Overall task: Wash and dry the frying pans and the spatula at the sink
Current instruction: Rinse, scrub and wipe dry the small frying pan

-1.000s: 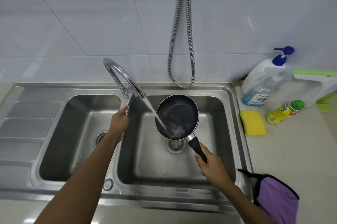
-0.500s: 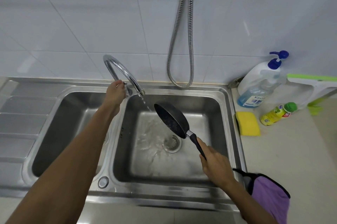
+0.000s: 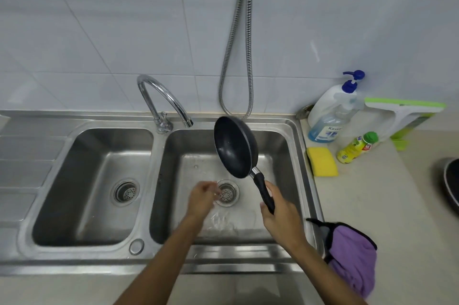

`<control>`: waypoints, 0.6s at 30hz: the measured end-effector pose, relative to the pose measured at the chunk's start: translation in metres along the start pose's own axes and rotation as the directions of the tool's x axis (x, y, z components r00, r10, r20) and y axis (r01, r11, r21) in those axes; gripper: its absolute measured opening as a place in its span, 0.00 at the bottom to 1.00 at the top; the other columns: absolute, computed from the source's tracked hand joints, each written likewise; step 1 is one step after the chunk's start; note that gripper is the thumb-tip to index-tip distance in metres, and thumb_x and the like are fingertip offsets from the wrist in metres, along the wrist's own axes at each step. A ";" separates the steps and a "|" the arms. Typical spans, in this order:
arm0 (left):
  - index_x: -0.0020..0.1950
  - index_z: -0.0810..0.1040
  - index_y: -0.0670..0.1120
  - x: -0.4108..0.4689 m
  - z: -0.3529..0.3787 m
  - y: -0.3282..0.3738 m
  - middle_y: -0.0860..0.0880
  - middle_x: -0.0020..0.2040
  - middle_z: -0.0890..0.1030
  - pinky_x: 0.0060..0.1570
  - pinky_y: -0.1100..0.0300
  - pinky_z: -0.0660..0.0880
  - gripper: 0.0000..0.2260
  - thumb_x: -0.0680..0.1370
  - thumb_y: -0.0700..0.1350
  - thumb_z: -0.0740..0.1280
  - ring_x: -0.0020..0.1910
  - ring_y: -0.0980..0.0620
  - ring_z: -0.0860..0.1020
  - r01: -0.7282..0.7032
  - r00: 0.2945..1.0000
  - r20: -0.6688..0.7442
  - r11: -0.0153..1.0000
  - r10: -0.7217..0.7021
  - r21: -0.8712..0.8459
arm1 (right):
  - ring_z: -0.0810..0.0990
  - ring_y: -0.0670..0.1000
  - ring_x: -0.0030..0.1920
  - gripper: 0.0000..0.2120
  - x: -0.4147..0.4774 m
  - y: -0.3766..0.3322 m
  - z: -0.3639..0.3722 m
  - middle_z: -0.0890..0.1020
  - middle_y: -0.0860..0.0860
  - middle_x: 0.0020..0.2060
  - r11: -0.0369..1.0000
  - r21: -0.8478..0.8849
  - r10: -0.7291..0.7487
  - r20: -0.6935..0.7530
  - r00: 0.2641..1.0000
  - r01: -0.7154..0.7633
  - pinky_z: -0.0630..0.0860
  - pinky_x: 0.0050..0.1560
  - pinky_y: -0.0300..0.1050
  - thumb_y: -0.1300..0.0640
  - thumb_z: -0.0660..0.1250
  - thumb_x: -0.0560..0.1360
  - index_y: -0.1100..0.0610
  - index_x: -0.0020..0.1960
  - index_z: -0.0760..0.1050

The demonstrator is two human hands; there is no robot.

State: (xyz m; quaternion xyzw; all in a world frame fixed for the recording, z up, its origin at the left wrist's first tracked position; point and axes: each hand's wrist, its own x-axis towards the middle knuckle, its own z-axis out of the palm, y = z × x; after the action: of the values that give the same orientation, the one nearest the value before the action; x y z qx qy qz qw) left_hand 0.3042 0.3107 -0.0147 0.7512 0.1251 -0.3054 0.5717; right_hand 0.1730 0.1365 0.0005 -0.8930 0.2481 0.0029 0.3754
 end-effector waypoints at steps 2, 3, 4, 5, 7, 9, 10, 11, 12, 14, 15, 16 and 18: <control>0.58 0.80 0.43 -0.021 0.029 -0.004 0.43 0.54 0.85 0.43 0.57 0.75 0.18 0.84 0.55 0.61 0.45 0.50 0.83 0.047 0.978 0.199 0.998 -0.053 0.035 | 0.80 0.44 0.35 0.23 -0.003 -0.008 0.002 0.80 0.47 0.35 0.993 0.102 0.055 -0.023 0.998 -0.053 0.72 0.31 0.32 0.54 0.67 0.78 0.37 0.69 0.68; 0.59 0.82 0.45 -0.027 0.039 -0.003 0.45 0.54 0.86 0.46 0.57 0.76 0.21 0.83 0.59 0.59 0.48 0.50 0.83 0.061 0.960 0.273 0.998 -0.067 0.033 | 0.80 0.41 0.36 0.21 -0.005 -0.011 0.003 0.82 0.46 0.36 0.987 0.146 0.069 -0.037 0.997 -0.063 0.72 0.33 0.31 0.54 0.67 0.77 0.38 0.67 0.70; 0.58 0.83 0.48 -0.031 0.048 0.000 0.48 0.53 0.86 0.49 0.56 0.77 0.22 0.82 0.62 0.58 0.51 0.50 0.84 0.079 0.943 0.324 0.997 -0.078 0.009 | 0.81 0.41 0.37 0.20 -0.006 -0.012 0.005 0.83 0.44 0.37 0.982 0.179 0.075 -0.040 0.996 -0.067 0.72 0.35 0.31 0.54 0.67 0.77 0.38 0.66 0.71; 0.58 0.83 0.49 -0.032 0.054 0.002 0.49 0.53 0.87 0.52 0.55 0.77 0.22 0.82 0.63 0.59 0.53 0.51 0.84 0.107 0.932 0.352 0.994 -0.091 -0.028 | 0.81 0.41 0.38 0.20 -0.008 -0.014 0.007 0.83 0.43 0.39 0.977 0.201 0.082 -0.029 0.996 -0.075 0.75 0.38 0.34 0.53 0.66 0.76 0.39 0.66 0.72; 0.57 0.84 0.46 -0.031 0.063 0.003 0.48 0.53 0.87 0.55 0.54 0.78 0.22 0.79 0.63 0.65 0.54 0.49 0.84 0.178 0.912 0.397 0.973 -0.106 -0.148 | 0.83 0.44 0.42 0.20 -0.013 -0.017 0.011 0.84 0.41 0.43 0.974 0.207 0.089 0.012 0.996 -0.089 0.80 0.44 0.44 0.49 0.63 0.76 0.39 0.67 0.71; 0.57 0.83 0.41 -0.030 0.065 0.000 0.44 0.53 0.85 0.51 0.55 0.78 0.24 0.73 0.60 0.74 0.54 0.47 0.83 0.211 0.901 0.426 0.941 -0.081 -0.266 | 0.83 0.46 0.45 0.19 -0.018 -0.019 0.012 0.84 0.42 0.46 0.978 0.196 0.068 0.027 0.997 -0.072 0.82 0.48 0.50 0.48 0.61 0.75 0.38 0.65 0.69; 0.58 0.82 0.39 -0.030 0.066 -0.002 0.42 0.53 0.84 0.50 0.56 0.78 0.26 0.70 0.58 0.77 0.53 0.46 0.82 0.221 0.894 0.444 0.922 -0.061 -0.318 | 0.83 0.46 0.44 0.16 -0.020 -0.020 0.011 0.83 0.42 0.45 0.979 0.198 0.047 0.019 0.999 -0.050 0.82 0.47 0.51 0.49 0.61 0.76 0.38 0.64 0.69; 0.58 0.81 0.39 -0.031 0.066 -0.004 0.40 0.53 0.82 0.49 0.56 0.78 0.27 0.69 0.56 0.79 0.52 0.45 0.81 0.231 0.885 0.463 0.903 -0.040 -0.362 | 0.82 0.45 0.42 0.14 -0.022 -0.019 0.008 0.83 0.42 0.43 0.981 0.190 0.025 0.009 1.000 -0.026 0.81 0.45 0.51 0.50 0.60 0.78 0.38 0.62 0.69; 0.59 0.80 0.38 -0.033 0.068 -0.004 0.39 0.53 0.81 0.51 0.55 0.78 0.25 0.70 0.53 0.79 0.52 0.44 0.80 0.243 0.880 0.474 0.881 -0.025 -0.405 | 0.82 0.45 0.41 0.13 -0.024 -0.018 0.003 0.83 0.41 0.43 0.986 0.167 -0.002 0.004 1.000 0.002 0.80 0.44 0.50 0.50 0.59 0.80 0.38 0.62 0.69; 0.58 0.78 0.39 -0.034 0.071 -0.006 0.41 0.54 0.83 0.56 0.55 0.77 0.15 0.77 0.46 0.73 0.54 0.45 0.81 0.260 0.884 0.467 0.841 -0.010 -0.474 | 0.81 0.44 0.46 0.12 -0.028 -0.007 -0.010 0.83 0.41 0.49 0.997 0.075 -0.027 -0.011 1.000 0.027 0.78 0.46 0.45 0.47 0.56 0.83 0.38 0.65 0.68; 0.58 0.78 0.39 -0.035 0.071 -0.007 0.41 0.54 0.85 0.58 0.55 0.77 0.10 0.80 0.43 0.70 0.55 0.46 0.82 0.271 0.891 0.454 0.820 -0.015 -0.505 | 0.80 0.44 0.52 0.13 -0.030 0.005 -0.017 0.81 0.41 0.55 0.999 0.034 -0.025 -0.034 0.999 0.026 0.77 0.51 0.45 0.44 0.55 0.84 0.39 0.68 0.67; 0.58 0.77 0.40 -0.036 0.070 -0.007 0.42 0.54 0.85 0.58 0.55 0.77 0.07 0.81 0.40 0.67 0.55 0.47 0.83 0.270 0.901 0.434 0.800 -0.014 -0.535 | 0.78 0.45 0.59 0.18 -0.035 0.022 -0.024 0.79 0.43 0.61 1.000 -0.010 -0.010 -0.057 0.998 0.009 0.75 0.57 0.46 0.41 0.55 0.83 0.42 0.71 0.66; 0.57 0.76 0.40 -0.036 0.063 -0.007 0.42 0.53 0.85 0.55 0.55 0.79 0.05 0.82 0.38 0.65 0.52 0.48 0.84 0.247 0.917 0.399 0.792 -0.005 -0.558 | 0.72 0.53 0.69 0.26 -0.045 0.063 -0.036 0.75 0.51 0.70 0.973 -0.231 -0.011 -0.151 0.988 -0.024 0.72 0.68 0.53 0.37 0.53 0.83 0.50 0.75 0.66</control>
State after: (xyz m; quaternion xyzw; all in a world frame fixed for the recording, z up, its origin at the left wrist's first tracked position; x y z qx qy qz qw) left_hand 0.2521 0.2597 -0.0082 0.4488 0.1534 -0.4270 0.7699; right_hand 0.0988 0.0945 -0.0075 -0.9276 0.2768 -0.0347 0.2486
